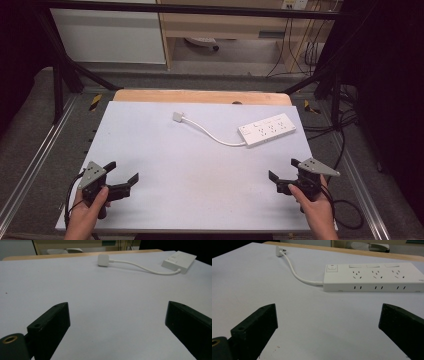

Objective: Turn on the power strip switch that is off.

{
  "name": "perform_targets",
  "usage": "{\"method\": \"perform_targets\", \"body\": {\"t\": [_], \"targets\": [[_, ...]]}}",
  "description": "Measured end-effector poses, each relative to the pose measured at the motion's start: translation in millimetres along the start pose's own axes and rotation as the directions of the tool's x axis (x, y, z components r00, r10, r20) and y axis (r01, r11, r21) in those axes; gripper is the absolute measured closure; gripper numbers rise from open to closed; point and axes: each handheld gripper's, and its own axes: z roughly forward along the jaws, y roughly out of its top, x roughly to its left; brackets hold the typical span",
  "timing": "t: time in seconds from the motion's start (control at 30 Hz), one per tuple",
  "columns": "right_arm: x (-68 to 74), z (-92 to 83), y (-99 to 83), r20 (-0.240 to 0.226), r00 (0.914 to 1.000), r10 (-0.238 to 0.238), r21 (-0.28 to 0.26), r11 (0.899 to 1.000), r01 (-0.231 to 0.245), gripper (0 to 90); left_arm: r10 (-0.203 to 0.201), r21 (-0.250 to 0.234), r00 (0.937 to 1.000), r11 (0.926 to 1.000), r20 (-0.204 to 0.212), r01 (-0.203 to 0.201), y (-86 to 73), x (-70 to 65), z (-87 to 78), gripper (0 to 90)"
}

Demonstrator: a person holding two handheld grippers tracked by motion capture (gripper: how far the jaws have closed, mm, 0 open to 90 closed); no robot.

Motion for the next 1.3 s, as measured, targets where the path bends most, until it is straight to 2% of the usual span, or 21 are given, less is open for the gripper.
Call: {"method": "perform_targets", "body": {"t": [0.03,0.13,0.23,0.37,0.73,0.97,1.3], "targets": [[-0.1,0.1,0.5,0.000,1.0000,-0.001,0.000,1.000,0.001,2.7,-0.009,-0.002,0.9999,1.0000,0.004,0.009,-0.1,0.6,0.0,6.0],[-1.6,1.7,0.7,0.001,1.0000,-0.001,0.007,1.000,0.001,2.7,0.015,0.003,0.9998,0.9999,-0.011,-0.015,1.1,2.5,1.2,5.9],[-2.7,4.0,0.6,-0.005,1.0000,-0.006,0.007,1.000,0.006,2.7,-0.002,0.002,0.9998,1.0000,-0.019,0.002,-0.4,3.9,-0.2,6.4],[2.0,6.8,3.6,-0.010,0.9997,-0.024,0.009,1.000,0.024,2.8,0.000,0.007,0.9998,1.0000,-0.019,0.000,-1.1,3.7,0.2,6.1],[13.1,9.2,26.2,-0.035,0.9968,-0.072,-0.010,0.997,0.072,3.7,0.018,0.012,0.9998,0.9998,-0.004,-0.018,-0.9,0.4,0.2,6.2],[14.3,14.6,42.5,-0.056,0.9944,-0.090,-0.015,0.996,0.089,3.1,0.022,0.010,0.9998,0.9997,-0.002,-0.022,-0.7,-0.4,-1.4,6.2],[14.4,22.1,62.6,-0.062,0.9939,-0.091,-0.037,0.995,0.088,3.1,0.022,0.016,0.9997,0.9996,-0.006,-0.022,-1.9,0.0,-2.4,6.1]]}}
